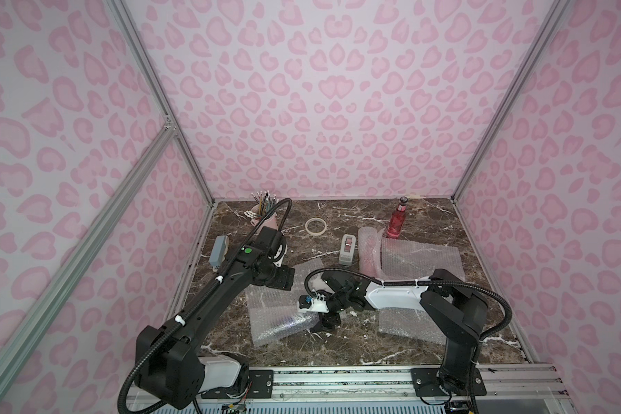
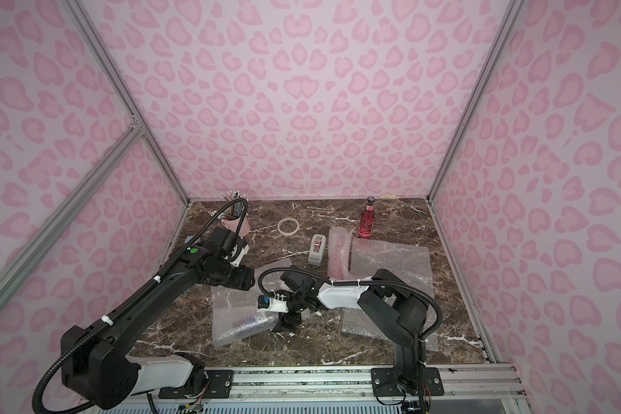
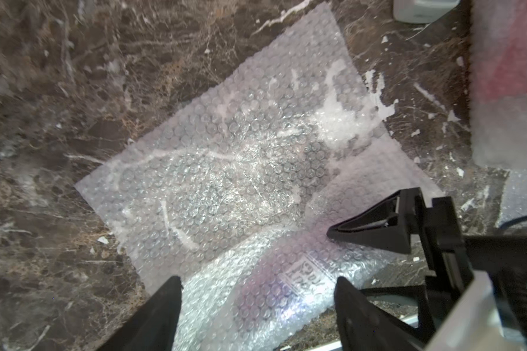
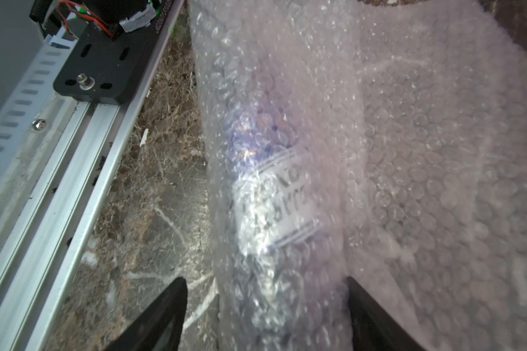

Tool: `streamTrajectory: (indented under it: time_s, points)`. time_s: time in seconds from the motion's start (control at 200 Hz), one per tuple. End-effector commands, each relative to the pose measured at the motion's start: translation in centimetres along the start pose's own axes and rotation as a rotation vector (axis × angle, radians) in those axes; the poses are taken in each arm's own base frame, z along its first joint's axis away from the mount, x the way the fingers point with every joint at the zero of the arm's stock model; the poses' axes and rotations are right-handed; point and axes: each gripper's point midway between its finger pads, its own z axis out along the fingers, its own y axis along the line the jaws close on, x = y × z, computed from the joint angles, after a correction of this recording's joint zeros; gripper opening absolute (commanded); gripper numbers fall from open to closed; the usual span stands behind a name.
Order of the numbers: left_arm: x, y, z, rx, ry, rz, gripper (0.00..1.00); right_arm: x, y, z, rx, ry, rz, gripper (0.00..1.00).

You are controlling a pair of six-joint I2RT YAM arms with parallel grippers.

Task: Wrap wine bottles in bubble wrap
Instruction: Wrap the wine bottle in bubble wrap.

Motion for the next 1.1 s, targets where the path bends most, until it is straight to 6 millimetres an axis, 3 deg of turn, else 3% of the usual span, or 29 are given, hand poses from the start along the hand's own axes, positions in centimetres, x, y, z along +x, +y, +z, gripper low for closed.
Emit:
streamTrajectory:
  time_s: [0.0,0.16,0.37,0.54,0.695,0.915,1.095]
  points:
    - [-1.2,-1.0,-1.4,0.054,-0.104,0.133,0.8,2.1,1.2,0.6,-0.054,0.066,0.039,0.79]
    - [0.0,-1.9,-2.9,0.105,-0.166,0.287,0.79,2.8,0.7,1.5,-0.061,0.092,0.081,0.75]
    - [4.0,-2.8,-4.1,0.175,-0.158,0.526,0.76,1.8,0.8,2.1,-0.106,0.072,0.138,0.69]
    - [6.9,-1.9,-4.1,0.137,-0.165,0.697,0.75,1.8,1.5,2.2,-0.156,0.093,0.233,0.54]
    - [9.3,-2.4,-3.5,0.176,-0.189,0.808,0.76,1.6,2.3,2.0,-0.195,0.091,0.321,0.49]
    - [11.2,-2.9,-2.1,0.183,-0.212,0.959,0.81,2.5,2.4,1.2,-0.197,0.115,0.515,0.43]
    - [12.9,-4.0,-0.2,0.194,-0.199,1.119,0.83,1.4,4.4,0.7,-0.298,0.059,0.613,0.43]
